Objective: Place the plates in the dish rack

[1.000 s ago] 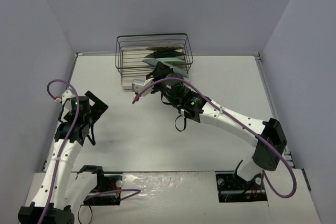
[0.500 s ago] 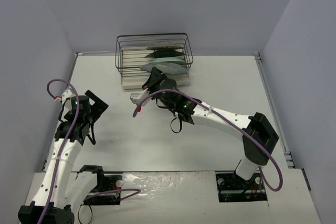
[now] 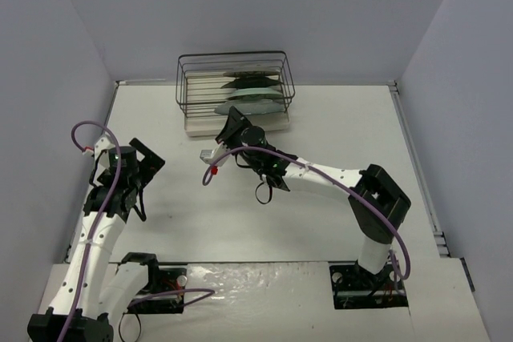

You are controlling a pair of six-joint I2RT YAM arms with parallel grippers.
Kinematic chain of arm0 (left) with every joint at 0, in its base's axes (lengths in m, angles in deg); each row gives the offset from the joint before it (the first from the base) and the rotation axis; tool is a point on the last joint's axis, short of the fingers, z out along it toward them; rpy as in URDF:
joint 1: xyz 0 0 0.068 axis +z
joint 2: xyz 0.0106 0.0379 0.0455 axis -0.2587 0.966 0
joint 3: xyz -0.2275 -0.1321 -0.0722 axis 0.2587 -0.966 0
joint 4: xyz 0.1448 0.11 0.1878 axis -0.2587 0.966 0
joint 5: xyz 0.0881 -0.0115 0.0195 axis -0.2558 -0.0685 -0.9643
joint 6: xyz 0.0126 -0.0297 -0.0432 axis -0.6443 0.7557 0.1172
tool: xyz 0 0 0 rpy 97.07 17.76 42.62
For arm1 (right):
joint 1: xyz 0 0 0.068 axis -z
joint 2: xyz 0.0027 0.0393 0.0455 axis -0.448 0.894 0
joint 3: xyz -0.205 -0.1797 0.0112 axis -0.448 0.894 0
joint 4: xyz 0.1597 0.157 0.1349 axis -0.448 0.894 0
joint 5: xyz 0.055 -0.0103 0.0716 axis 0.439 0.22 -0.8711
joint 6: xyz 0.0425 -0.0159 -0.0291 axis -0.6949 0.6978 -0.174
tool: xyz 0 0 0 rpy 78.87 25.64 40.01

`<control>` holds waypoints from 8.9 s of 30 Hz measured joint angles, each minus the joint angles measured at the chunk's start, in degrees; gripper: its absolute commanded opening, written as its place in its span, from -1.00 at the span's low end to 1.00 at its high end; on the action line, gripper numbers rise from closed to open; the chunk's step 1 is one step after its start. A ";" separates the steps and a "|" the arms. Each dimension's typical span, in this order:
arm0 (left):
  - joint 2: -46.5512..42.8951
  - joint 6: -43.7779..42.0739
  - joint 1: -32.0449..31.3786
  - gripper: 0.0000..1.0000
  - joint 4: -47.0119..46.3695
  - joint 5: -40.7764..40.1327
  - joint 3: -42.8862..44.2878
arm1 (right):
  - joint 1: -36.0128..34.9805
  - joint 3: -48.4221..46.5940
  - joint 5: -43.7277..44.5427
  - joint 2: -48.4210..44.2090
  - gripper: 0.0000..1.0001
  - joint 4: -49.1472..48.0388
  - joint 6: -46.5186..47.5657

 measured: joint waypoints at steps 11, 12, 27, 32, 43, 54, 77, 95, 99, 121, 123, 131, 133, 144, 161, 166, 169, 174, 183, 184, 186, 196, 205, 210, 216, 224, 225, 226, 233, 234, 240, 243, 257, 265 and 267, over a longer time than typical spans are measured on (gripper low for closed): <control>1.76 0.02 0.00 0.94 -0.19 0.39 0.00 | 0.05 -0.08 0.06 0.20 -1.00 -1.07 0.81; 1.81 0.02 0.00 0.94 -0.30 0.43 0.00 | 0.02 -0.18 0.08 0.20 -1.00 -1.13 0.82; 1.89 -0.37 0.00 0.94 -1.61 2.34 0.00 | -0.60 0.06 2.03 0.04 -1.00 -7.35 1.11; 6.04 -4.36 -4.67 0.94 -3.16 2.83 3.33 | -0.56 0.12 3.29 -0.78 -1.00 -8.29 1.36; 32.74 -18.98 -15.16 0.80 -10.85 10.67 25.44 | -0.24 2.63 6.30 -16.73 -1.00 5.22 -1.30; 45.83 -33.33 -20.56 0.86 -16.27 16.61 35.55 | 3.00 2.55 7.25 -25.87 -1.00 13.38 -10.50; 76.46 -49.36 -23.09 0.54 -13.37 6.30 73.27 | 5.81 -1.24 8.00 -31.30 -1.00 22.04 -27.67; 83.12 -45.64 -17.59 0.47 -12.89 11.92 80.43 | 12.76 -3.91 -1.97 -26.87 -1.00 27.00 -25.55; 83.12 -45.21 -17.44 0.47 -12.93 12.35 80.43 | 14.52 -6.05 -4.94 -20.35 -1.00 26.19 -23.47; 83.59 -42.10 -14.67 0.47 -13.66 15.86 80.30 | 16.81 -11.57 -16.20 -8.34 -1.00 21.96 -16.63; 83.60 -42.02 -14.67 0.47 -13.71 15.91 80.30 | 16.82 -12.13 -16.33 -7.49 -1.00 21.90 -15.94; 83.60 -41.80 -14.40 0.47 -13.81 16.21 80.25 | 17.49 -15.31 -18.93 -4.49 -1.00 22.27 -15.69; 83.60 -41.78 -14.21 0.47 -13.91 16.62 80.13 | 18.05 -15.72 -20.16 -4.08 -1.00 22.49 -15.68; 83.46 -38.87 -11.56 0.47 -18.16 24.50 76.74 | 25.41 -23.61 -33.29 -2.38 -1.00 33.73 -19.56; 83.45 -36.52 -9.00 0.47 -20.09 30.56 75.28 | 31.02 -26.29 -45.92 0.40 -1.00 32.62 -27.31; 83.45 -35.97 -8.91 0.47 -20.19 31.09 75.18 | 31.00 -27.82 -49.57 1.52 -1.00 34.19 -29.94; 83.45 -35.74 -8.87 0.47 -20.30 31.37 75.13 | 31.02 -29.15 -50.81 2.56 -1.00 34.62 -31.05; 83.43 -35.34 -8.66 0.47 -21.60 32.16 74.29 | 31.02 -29.60 -51.92 4.23 -1.00 34.15 -32.15; 83.43 -35.30 -8.61 0.47 -21.62 32.35 74.29 | 31.02 -29.60 -52.83 6.82 -1.00 31.50 -34.09; 83.43 -35.30 -8.61 0.47 -21.60 32.35 74.29 | 31.02 -29.62 -52.89 6.83 -1.00 31.51 -34.08; 83.43 -35.25 -8.59 0.47 -21.54 32.35 74.29 | 31.02 -29.91 -53.19 7.01 -1.00 31.67 -34.08; 81.15 -33.98 -7.59 0.47 -18.22 32.39 74.29 | 30.86 -31.74 -54.65 10.49 -1.00 32.93 -33.59; 75.02 -32.46 -5.32 0.48 -18.43 32.25 74.30 | 30.15 -33.38 -54.95 13.91 -1.00 33.15 -32.03; 71.82 -32.27 -4.35 0.48 -18.19 29.49 74.31 | 29.58 -35.06 -55.06 15.56 -1.00 33.40 -32.36; 66.45 -32.69 -4.28 0.49 -17.30 25.69 71.42 | 29.27 -35.15 -54.92 15.87 -0.89 33.06 -32.30; 59.43 -33.25 -4.16 0.67 -16.91 21.07 64.84 | 27.76 -35.15 -51.94 15.87 -0.54 33.74 -29.11; 58.73 -33.32 -4.15 0.67 -16.88 20.69 63.99 | 27.62 -35.20 -51.47 15.92 -0.46 33.94 -28.94; 58.05 -33.39 -4.14 0.67 -16.90 20.36 63.08 | 27.50 -35.29 -50.98 16.00 -0.37 34.25 -28.88; 53.84 -34.23 -4.13 0.93 -15.78 18.16 58.14 | 27.08 -35.37 -48.67 16.27 0.27 33.71 -31.75; 53.35 -34.29 -4.13 0.94 -15.59 17.99 57.78 | 27.09 -35.35 -48.61 16.19 0.32 33.34 -32.54; 50.49 -34.45 -4.13 0.94 -14.74 17.20 56.88 | 26.85 -34.49 -48.11 13.59 0.99 32.43 -35.66; 48.46 -34.54 -4.11 0.94 -13.89 16.82 56.17 | 26.41 -33.34 -48.16 10.78 1.00 32.34 -37.27; 28.31 -27.74 -4.99 0.94 -7.94 1.49 32.77 | 24.54 -23.00 -33.04 -15.82 1.00 33.74 -65.34; 20.33 -23.95 -5.68 0.94 -6.75 -5.04 17.66 | 34.58 -11.73 4.29 -18.14 1.00 34.71 -103.64; 18.73 -23.44 -5.66 0.94 -6.61 -6.31 15.75 | 36.83 -6.37 9.64 -18.96 1.00 37.25 -109.88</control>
